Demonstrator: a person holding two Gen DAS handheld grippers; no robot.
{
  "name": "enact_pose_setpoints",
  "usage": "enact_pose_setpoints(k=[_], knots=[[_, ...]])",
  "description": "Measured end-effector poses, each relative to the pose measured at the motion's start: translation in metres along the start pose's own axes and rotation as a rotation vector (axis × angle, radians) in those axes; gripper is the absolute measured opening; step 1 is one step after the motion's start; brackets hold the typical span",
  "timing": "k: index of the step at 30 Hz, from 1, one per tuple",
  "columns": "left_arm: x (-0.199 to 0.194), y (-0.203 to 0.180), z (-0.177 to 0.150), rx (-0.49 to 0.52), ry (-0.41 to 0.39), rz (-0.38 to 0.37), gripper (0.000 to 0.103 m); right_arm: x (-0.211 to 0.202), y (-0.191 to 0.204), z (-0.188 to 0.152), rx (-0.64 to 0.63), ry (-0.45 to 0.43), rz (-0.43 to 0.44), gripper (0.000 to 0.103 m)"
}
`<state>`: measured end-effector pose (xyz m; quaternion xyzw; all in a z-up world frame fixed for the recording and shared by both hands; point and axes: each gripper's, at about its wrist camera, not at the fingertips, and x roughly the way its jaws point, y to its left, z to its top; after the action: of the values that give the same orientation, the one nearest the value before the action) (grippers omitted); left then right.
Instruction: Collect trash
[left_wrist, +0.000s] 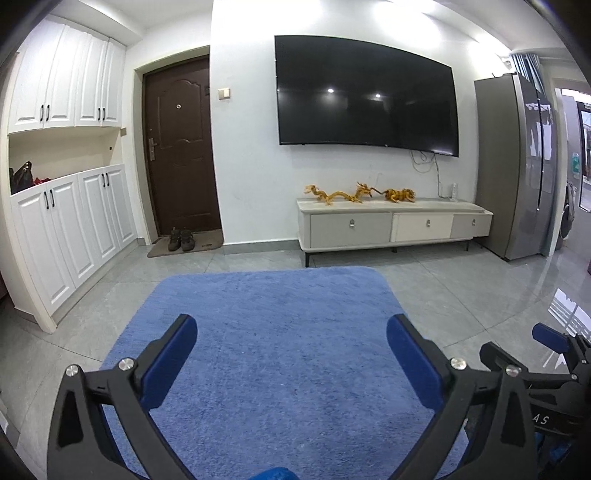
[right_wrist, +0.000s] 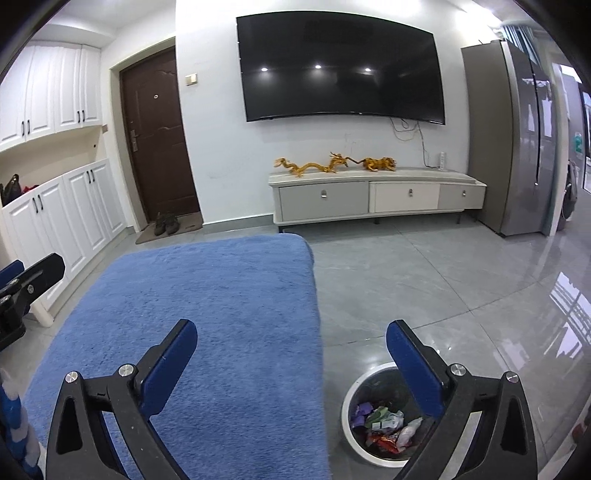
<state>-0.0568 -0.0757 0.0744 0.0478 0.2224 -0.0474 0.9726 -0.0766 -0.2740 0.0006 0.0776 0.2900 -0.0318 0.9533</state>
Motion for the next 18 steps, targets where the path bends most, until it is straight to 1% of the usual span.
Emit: enact_pose_setpoints(k=[2, 9, 18], knots=[[0.006, -0.005, -0.002, 0.007, 0.014, -0.009, 0.103, 0.001, -0.004, -0.002, 0.009, 0.001, -0.009, 0.103], [0.016, -0.022, -0.004, 0.025, 0.02, -0.038, 0.103, 0.003, -0.024, -0.005, 0.031, -0.004, -0.046, 0.103], [0.025, -0.035, -0.01, 0.034, 0.028, -0.04, 0.103, 0.005, -0.042, -0.008, 0.043, 0.0, -0.08, 0.103]])
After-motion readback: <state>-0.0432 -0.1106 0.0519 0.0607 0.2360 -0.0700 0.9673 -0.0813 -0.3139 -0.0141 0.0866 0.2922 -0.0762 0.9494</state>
